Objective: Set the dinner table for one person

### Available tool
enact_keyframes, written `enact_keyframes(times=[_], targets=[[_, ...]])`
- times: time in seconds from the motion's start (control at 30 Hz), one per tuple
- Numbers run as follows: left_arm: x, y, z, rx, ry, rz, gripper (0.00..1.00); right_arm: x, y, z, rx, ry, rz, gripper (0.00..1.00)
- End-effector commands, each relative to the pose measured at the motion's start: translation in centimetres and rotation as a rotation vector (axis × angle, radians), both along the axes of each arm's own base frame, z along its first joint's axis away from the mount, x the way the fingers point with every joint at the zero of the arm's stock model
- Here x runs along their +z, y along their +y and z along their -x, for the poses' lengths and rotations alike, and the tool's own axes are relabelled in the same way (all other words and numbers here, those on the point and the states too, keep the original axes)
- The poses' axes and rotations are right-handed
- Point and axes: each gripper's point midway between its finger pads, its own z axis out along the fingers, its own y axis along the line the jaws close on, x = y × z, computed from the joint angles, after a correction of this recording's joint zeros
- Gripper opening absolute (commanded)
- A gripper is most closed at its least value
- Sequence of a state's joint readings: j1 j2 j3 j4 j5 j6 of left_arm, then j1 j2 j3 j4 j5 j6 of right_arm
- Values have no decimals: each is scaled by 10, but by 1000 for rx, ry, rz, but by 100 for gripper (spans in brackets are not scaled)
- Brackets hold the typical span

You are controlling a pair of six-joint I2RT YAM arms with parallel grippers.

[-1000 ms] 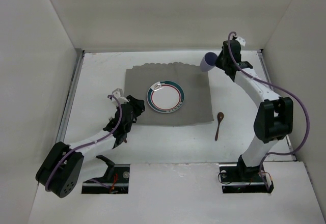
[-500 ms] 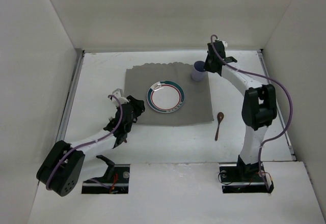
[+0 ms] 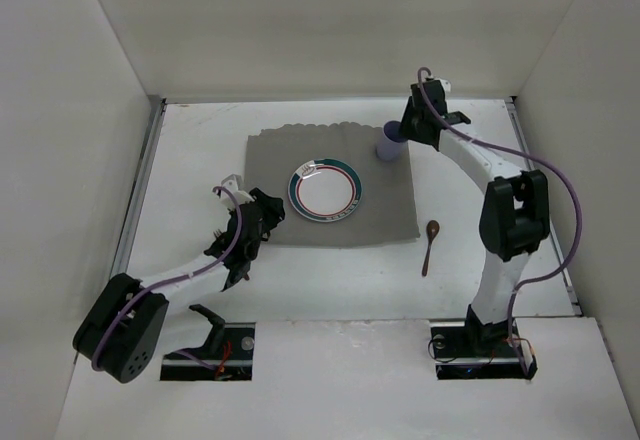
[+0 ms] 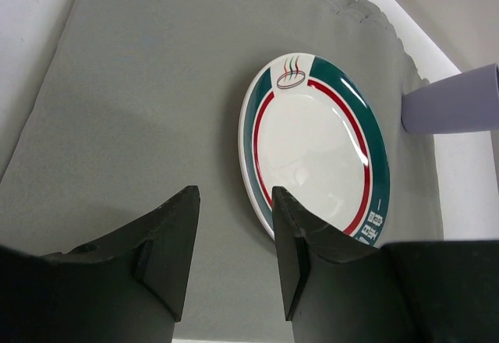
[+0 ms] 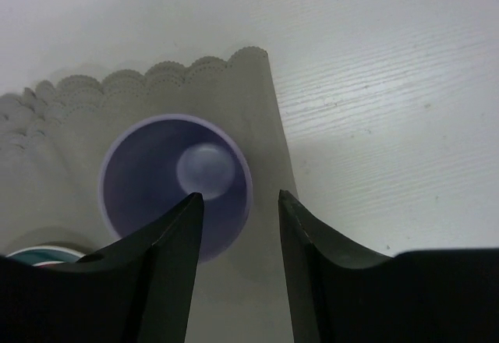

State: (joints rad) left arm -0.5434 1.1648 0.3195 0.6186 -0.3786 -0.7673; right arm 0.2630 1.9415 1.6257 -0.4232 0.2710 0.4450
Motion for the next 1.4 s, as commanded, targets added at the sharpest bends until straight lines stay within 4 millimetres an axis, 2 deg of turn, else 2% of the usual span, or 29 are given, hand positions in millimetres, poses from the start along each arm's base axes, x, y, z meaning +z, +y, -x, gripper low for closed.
enact_keyframes(times=[0.0,0.1,0.17,0.3,0.37,0.47,0.5,0.57,0.7,0.8,0.97,1.07,1.1,1.37], targets=[[20,-5,-8,8,-60,30,40,52,1,1,-8,-130,-27,50],[20,-2,-9,19,-65,27,40,56,-1,7,-13,-138,-33,51],[18,-3,-8,12,-57,26,40,65,-3,14,-24,-165,-45,51],[24,-3,-7,13,-76,28,40,75,-22,44,-83,-221,-67,49],[21,-4,-8,10,-65,29,40,62,-34,70,-131,-215,-85,38],[22,-6,-6,2,-62,31,40,29,-49,114,-196,-188,-119,18],[23,-6,-6,3,-65,32,40,17,-52,129,-218,-168,-129,14],[22,-7,-7,3,-62,30,40,-12,-59,158,-259,-111,-141,11],[21,-11,-6,-13,-54,40,40,-70,-52,211,-278,62,-124,11],[26,-6,-6,2,-72,44,40,-95,-53,242,-311,148,-99,16],[27,-6,-5,-3,-73,49,40,-102,-37,261,-268,179,-123,32],[23,-6,-6,-2,-62,46,40,-108,-29,269,-244,213,-110,33],[23,-7,-6,-5,-60,48,40,-110,-28,270,-241,223,-103,30],[29,-1,-5,4,-79,64,40,-111,-26,266,-230,236,-86,31]])
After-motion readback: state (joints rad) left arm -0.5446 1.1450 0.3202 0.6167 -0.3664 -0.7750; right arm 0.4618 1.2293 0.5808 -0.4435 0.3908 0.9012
